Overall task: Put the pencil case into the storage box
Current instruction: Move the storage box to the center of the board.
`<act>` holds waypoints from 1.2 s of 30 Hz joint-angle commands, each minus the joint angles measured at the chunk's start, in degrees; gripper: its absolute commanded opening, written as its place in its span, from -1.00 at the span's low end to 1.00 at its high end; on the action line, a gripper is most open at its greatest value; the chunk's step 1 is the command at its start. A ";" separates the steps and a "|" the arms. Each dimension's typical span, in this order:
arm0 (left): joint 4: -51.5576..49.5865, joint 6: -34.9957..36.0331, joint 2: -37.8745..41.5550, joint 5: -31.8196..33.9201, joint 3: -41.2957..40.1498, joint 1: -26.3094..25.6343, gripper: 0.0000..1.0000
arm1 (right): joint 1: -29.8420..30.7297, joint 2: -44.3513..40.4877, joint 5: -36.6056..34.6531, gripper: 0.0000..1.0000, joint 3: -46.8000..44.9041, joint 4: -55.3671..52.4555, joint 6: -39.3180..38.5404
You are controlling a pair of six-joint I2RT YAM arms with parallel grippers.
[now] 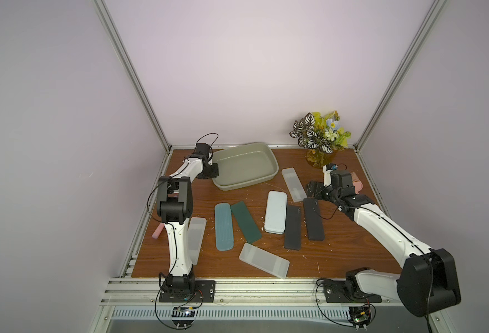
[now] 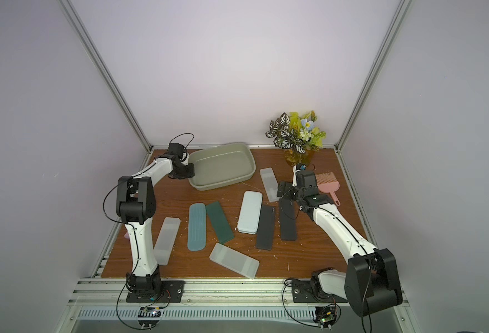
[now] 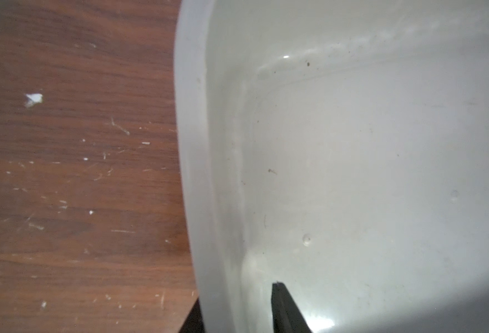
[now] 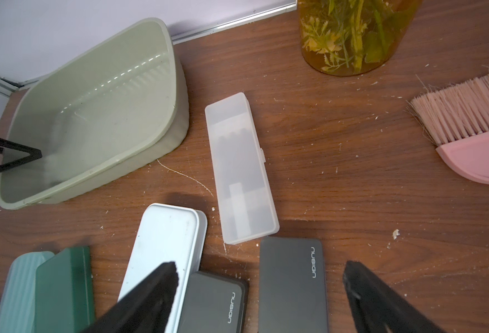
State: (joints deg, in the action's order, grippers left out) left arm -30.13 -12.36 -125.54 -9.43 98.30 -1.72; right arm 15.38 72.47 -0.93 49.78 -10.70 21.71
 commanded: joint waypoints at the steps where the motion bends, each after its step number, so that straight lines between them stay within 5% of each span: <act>1: -1.51 2.66 1.87 -1.93 0.96 0.44 -0.38 | 0.37 -1.57 1.06 0.94 -0.01 0.14 0.31; 11: -1.89 8.13 3.59 0.59 -0.45 -4.28 -0.62 | 0.49 -2.33 1.51 0.92 -0.04 -0.82 -0.27; 22: -2.41 6.81 7.59 2.77 -4.98 -4.99 -0.63 | 0.51 -2.90 2.41 0.91 -0.83 -0.73 0.07; 26: -2.39 5.21 10.29 4.62 -7.33 -4.97 -0.32 | 0.66 -3.22 2.34 0.92 -0.36 -1.03 0.53; 28: -2.38 4.39 12.32 5.87 -8.18 -4.88 0.09 | 0.71 -3.61 2.10 0.93 0.14 -1.55 0.74; 30: -2.26 3.30 14.99 7.84 -8.73 -4.68 0.30 | 0.90 -4.16 1.56 0.94 0.91 -2.38 0.78; 36: -2.45 0.09 26.65 9.57 -12.59 -4.11 0.47 | 1.79 -6.01 -0.03 0.95 3.04 -5.66 1.93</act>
State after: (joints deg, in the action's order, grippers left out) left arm -31.48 -10.13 -104.55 -2.02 87.37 -6.55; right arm 16.51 68.64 0.23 49.69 -14.72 22.37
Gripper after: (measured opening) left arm 0.731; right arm 0.976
